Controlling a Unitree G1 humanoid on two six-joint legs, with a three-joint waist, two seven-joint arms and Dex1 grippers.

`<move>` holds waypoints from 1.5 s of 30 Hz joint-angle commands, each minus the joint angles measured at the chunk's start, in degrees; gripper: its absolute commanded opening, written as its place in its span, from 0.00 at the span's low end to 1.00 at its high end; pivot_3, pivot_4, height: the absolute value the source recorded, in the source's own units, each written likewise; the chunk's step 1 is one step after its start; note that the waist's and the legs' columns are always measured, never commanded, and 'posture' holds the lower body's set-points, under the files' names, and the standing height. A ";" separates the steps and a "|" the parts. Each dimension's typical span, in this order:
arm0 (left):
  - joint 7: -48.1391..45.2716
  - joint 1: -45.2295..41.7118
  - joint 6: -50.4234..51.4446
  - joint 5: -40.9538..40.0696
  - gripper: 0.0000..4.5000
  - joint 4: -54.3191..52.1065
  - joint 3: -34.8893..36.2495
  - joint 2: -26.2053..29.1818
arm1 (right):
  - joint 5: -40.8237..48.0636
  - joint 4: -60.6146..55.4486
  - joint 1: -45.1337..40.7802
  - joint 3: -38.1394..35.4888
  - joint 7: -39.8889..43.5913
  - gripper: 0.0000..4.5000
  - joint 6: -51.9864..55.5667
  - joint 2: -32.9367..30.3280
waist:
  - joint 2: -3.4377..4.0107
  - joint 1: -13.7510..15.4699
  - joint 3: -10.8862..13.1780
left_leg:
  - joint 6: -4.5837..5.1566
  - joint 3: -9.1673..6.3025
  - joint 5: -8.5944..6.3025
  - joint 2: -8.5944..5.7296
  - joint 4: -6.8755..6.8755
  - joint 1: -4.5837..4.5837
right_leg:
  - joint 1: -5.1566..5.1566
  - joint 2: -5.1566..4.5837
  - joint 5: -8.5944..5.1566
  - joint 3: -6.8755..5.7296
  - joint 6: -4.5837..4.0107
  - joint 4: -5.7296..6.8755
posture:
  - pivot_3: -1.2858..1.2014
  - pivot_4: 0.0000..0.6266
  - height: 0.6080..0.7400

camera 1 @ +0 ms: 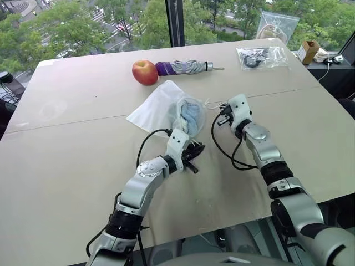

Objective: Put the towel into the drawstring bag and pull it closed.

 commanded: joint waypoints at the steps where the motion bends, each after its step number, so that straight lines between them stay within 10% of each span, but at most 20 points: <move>1: 4.18 3.50 -2.59 4.57 0.00 -2.89 1.63 1.81 | -0.35 -2.28 -0.54 -1.24 -2.02 0.00 -1.38 -0.38 | 0.00 -0.08 0.00 | 0.00 0.02 0.00 0.02 -0.01 0.02 | 0.00 0.01 0.00 0.02 0.00 0.01 | 0.52 0.24 1.00; 10: 30.61 11.62 -13.14 18.53 0.00 -4.84 18.29 -0.26 | -2.27 2.47 -4.14 -10.72 -23.91 0.00 -11.25 -3.16 | 0.00 0.13 0.00 | 0.00 0.06 0.00 0.02 -0.02 0.19 | 0.00 0.01 -0.03 0.10 -0.02 0.29 | 0.52 0.24 1.00; 24: 55.21 4.61 -9.05 10.92 0.00 2.06 46.14 -5.83 | 18.05 11.63 -5.94 -33.78 -53.41 0.00 -5.12 -1.63 | -0.05 0.32 -0.03 | 0.01 0.02 0.00 -0.01 0.02 0.03 | -0.01 -0.06 -0.01 0.05 -0.01 0.20 | 0.52 0.24 1.00; 32: 29.69 2.11 -12.05 3.72 0.00 2.50 30.08 0.83 | 21.53 0.18 -4.33 -16.50 -12.09 0.00 4.22 0.13 | -0.09 -0.32 -0.04 | 0.01 0.05 0.00 0.06 0.04 0.09 | 0.00 0.10 -0.02 0.04 0.01 0.26 | 0.52 0.24 1.00; 36: 14.37 4.22 -8.82 -1.63 0.19 -1.33 24.29 6.03 | 21.79 -15.59 5.41 -0.94 15.65 0.41 13.88 -6.81 | -0.07 -0.09 -0.06 | 0.01 -0.01 -0.01 0.09 -0.03 0.12 | -0.01 0.14 -0.03 0.02 -0.01 0.29 | 0.52 0.24 1.00; 40: 2.62 10.00 -2.95 -7.69 0.60 -7.10 23.73 13.21 | 20.61 -23.86 14.39 3.55 30.53 0.84 14.67 -17.37 | -0.05 0.38 -0.04 | 0.01 -0.12 -0.01 0.11 -0.02 0.00 | -0.03 0.12 -0.04 -0.11 -0.01 0.22 | 0.52 0.24 1.00; 45: -7.65 21.98 2.72 -14.32 0.69 -15.66 23.28 19.97 | 20.61 -21.62 19.23 -0.41 37.69 0.85 9.88 -25.22 | 0.02 0.17 0.02 | 0.01 0.12 -0.02 0.14 0.02 -0.06 | 0.00 -0.07 -0.28 -0.03 -0.02 -0.22 | 0.52 0.24 1.00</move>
